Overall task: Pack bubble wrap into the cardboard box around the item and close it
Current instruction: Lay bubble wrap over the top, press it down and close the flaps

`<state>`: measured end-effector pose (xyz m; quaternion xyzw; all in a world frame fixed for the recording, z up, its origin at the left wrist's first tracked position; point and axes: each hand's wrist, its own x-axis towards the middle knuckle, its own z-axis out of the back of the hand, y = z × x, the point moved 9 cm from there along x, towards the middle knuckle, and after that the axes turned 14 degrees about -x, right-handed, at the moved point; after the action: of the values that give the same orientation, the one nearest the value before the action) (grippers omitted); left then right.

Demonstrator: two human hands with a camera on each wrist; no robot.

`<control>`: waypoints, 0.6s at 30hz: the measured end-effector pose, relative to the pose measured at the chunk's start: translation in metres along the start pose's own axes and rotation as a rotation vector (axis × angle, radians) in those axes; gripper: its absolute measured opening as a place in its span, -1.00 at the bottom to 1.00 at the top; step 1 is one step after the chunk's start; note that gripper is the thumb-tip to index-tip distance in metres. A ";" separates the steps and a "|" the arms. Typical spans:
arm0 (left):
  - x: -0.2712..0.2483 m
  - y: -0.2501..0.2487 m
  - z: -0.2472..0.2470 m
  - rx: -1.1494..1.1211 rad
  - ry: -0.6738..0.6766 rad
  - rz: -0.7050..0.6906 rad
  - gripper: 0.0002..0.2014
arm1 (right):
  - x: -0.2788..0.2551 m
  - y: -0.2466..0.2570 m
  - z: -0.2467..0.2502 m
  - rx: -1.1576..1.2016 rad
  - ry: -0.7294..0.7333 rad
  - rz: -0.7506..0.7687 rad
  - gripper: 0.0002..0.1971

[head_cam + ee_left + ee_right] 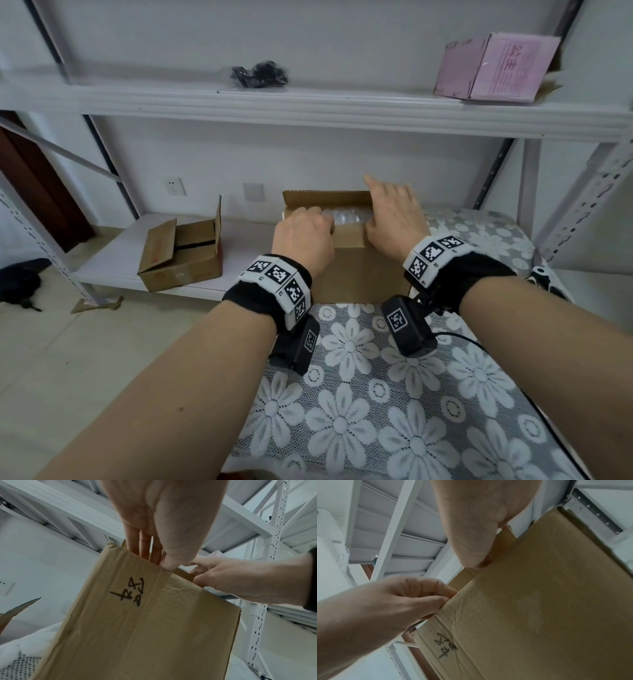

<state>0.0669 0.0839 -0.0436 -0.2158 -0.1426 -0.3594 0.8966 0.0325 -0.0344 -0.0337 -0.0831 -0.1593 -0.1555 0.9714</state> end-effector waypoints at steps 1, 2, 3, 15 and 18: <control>-0.001 0.000 0.001 -0.001 -0.008 0.004 -0.73 | -0.003 0.001 -0.001 -0.004 -0.008 0.007 -0.32; -0.002 0.000 0.002 -0.007 -0.015 0.009 -0.68 | -0.005 0.001 -0.003 -0.007 -0.007 0.012 -0.34; -0.004 -0.002 0.003 -0.022 -0.021 0.011 -0.58 | -0.008 0.002 -0.005 -0.009 0.001 0.014 -0.38; 0.003 -0.005 -0.014 0.093 0.112 0.022 -0.39 | -0.019 0.001 -0.019 0.023 0.117 0.068 -0.54; 0.001 -0.007 -0.014 0.109 0.103 0.033 -0.44 | -0.020 -0.001 -0.019 0.036 0.175 0.074 -0.55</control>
<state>0.0634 0.0717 -0.0536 -0.1502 -0.1118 -0.3471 0.9189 0.0199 -0.0337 -0.0579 -0.0579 -0.0734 -0.1232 0.9880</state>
